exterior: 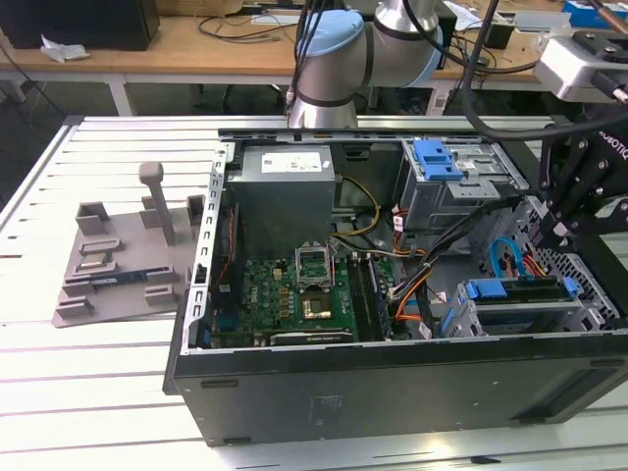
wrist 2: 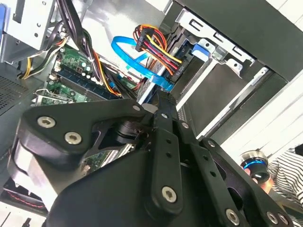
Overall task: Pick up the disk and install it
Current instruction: 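Insert the second disk wire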
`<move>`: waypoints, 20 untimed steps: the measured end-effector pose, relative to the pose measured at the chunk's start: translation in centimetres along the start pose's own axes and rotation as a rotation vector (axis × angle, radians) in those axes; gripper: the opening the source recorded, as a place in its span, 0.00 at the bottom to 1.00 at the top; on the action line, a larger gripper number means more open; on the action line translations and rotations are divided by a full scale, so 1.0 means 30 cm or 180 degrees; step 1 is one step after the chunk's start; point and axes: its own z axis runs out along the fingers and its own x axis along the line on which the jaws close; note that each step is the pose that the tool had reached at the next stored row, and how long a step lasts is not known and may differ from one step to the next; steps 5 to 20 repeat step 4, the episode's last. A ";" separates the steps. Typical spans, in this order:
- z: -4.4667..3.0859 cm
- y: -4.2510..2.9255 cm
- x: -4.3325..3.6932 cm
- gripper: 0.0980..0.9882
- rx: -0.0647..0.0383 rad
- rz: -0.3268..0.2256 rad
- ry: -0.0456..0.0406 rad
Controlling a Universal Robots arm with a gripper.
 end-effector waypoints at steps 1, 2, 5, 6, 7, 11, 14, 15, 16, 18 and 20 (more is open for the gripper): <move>0.000 0.000 0.000 0.01 0.0000 0.0000 0.0001; 0.000 0.000 0.000 0.01 0.0000 0.0000 0.0000; 0.000 0.000 0.000 0.01 0.0000 0.0000 0.0000; 0.000 0.000 0.000 0.01 0.0000 0.0000 0.0000; 0.000 0.000 0.000 0.01 0.0000 0.0000 0.0000; 0.000 0.000 0.000 0.01 0.0000 0.0000 0.0000; 0.000 0.000 0.000 0.01 0.0000 0.0000 0.0000; 0.000 0.000 0.000 0.01 0.0000 0.0000 0.0000; 0.000 0.000 0.000 0.01 0.0000 0.0000 0.0000; 0.000 0.000 0.000 0.01 0.0000 0.0000 0.0000; 0.000 0.000 0.000 0.01 0.0000 0.0000 0.0000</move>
